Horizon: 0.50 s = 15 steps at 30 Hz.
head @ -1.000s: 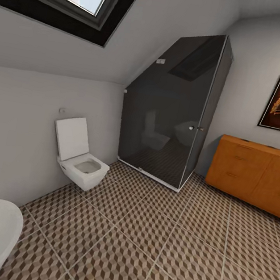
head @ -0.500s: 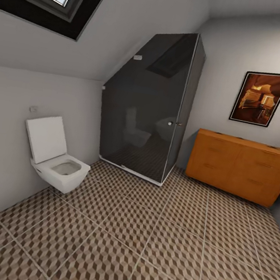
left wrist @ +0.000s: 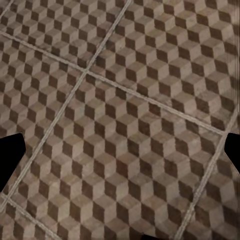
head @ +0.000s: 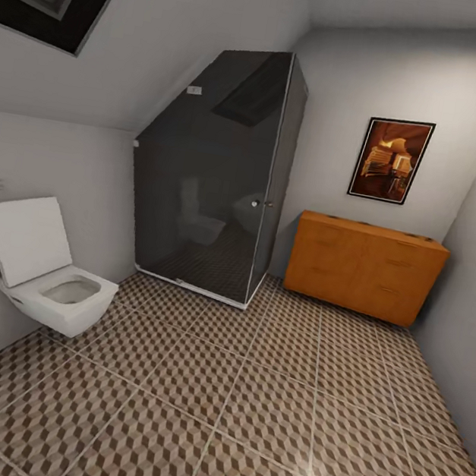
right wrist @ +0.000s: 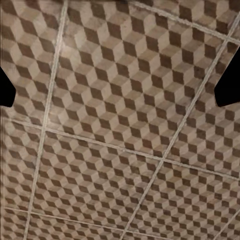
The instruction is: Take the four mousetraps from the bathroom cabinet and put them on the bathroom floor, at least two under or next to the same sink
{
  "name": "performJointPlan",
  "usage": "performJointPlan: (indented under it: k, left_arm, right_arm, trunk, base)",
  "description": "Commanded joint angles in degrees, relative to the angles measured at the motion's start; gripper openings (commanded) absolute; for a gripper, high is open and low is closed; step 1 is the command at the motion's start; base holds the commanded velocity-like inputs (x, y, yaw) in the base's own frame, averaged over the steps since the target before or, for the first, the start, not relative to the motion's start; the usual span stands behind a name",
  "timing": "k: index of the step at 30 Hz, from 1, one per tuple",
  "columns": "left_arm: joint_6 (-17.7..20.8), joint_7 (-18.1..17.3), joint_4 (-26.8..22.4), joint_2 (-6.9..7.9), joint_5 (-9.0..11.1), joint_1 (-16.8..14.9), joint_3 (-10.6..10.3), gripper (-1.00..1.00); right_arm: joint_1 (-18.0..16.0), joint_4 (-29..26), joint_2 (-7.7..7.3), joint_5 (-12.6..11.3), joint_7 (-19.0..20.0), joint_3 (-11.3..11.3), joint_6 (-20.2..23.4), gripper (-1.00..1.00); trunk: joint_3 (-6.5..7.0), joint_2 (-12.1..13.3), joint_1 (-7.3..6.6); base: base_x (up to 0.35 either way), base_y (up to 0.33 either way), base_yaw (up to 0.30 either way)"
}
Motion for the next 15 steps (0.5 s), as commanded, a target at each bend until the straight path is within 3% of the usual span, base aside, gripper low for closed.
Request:
performJointPlan:
  k: [1, 15]
  left_arm:
    - [-0.2, 0.0, 0.0, -0.03, 0.1, 0.0, 0.2, 1.0]
    - [-0.2, 0.0, -0.1, -0.03, 0.0, 0.0, 0.2, 1.0]
  right_arm:
    - [-0.1, 0.1, 0.01, 0.0, -0.1, 0.0, -0.2, 1.0]
    - [0.0, 0.1, 0.01, 0.0, -0.1, 0.1, -0.2, 1.0]
  trunk:
    - [-0.06, 0.0, 0.0]
    - [-0.06, 0.0, 0.0]
  base:
    - [0.0, 0.0, -0.292]
    - [0.0, 0.0, -0.293]
